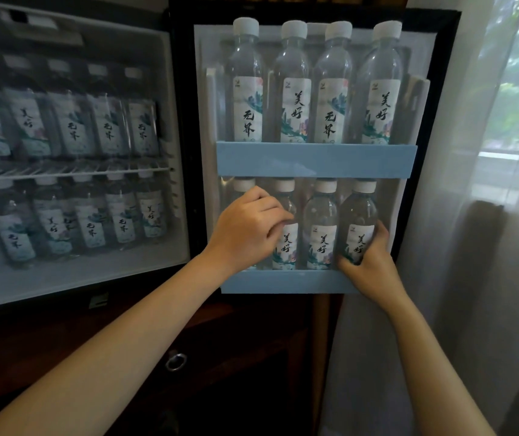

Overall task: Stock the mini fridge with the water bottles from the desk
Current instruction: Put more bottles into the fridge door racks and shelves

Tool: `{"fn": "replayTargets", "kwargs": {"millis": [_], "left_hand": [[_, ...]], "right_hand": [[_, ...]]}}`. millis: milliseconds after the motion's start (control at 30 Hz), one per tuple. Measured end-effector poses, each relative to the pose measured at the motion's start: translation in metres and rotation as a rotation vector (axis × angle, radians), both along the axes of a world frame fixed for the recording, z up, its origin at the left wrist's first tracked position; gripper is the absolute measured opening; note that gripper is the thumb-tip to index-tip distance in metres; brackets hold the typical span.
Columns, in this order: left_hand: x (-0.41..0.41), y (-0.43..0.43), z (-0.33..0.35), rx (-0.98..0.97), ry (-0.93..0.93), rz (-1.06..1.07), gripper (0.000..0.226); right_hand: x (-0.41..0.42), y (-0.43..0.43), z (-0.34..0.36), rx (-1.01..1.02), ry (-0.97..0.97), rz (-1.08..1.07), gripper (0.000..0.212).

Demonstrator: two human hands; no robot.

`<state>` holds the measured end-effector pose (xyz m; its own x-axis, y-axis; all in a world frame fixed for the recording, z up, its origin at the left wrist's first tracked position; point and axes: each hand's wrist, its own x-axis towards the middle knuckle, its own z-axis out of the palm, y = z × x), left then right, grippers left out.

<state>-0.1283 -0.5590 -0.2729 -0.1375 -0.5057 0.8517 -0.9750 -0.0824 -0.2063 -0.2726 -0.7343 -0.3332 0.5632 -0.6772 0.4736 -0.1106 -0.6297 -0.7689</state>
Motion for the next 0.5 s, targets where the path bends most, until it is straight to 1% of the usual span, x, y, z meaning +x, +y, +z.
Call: {"fn": "replayTargets", "kwargs": {"millis": [100,167,200,267,300,367,433,500], "left_hand": [[0.0,0.001,0.001,0.008,0.011,-0.001,0.011],[-0.001,0.001,0.001,0.001,0.021,-0.002,0.011],[-0.001,0.002,0.001,-0.004,0.024,0.0,0.011],[-0.001,0.005,0.001,-0.016,0.022,0.006,0.011],[0.0,0.008,0.001,-0.021,0.021,0.01,0.011],[0.004,0.015,0.0,-0.028,0.021,0.026,0.011],[0.01,0.026,-0.002,-0.031,0.03,0.065,0.012],[0.018,0.042,-0.005,-0.034,0.052,0.11,0.013]], "right_hand": [[-0.001,0.001,0.001,0.024,0.008,0.034,0.102],[-0.002,0.005,0.001,0.045,-0.049,0.051,0.104],[-0.003,0.01,0.0,0.023,-0.096,0.021,0.102],[-0.001,0.023,-0.003,-0.108,-0.2,-0.137,0.089],[0.001,0.033,-0.005,-0.19,-0.262,-0.211,0.077],[0.009,0.053,-0.01,-0.363,-0.377,-0.293,0.054],[0.024,0.07,-0.012,-0.503,-0.431,-0.288,0.04],[0.044,0.088,-0.012,-0.595,-0.428,-0.213,0.029]]}}
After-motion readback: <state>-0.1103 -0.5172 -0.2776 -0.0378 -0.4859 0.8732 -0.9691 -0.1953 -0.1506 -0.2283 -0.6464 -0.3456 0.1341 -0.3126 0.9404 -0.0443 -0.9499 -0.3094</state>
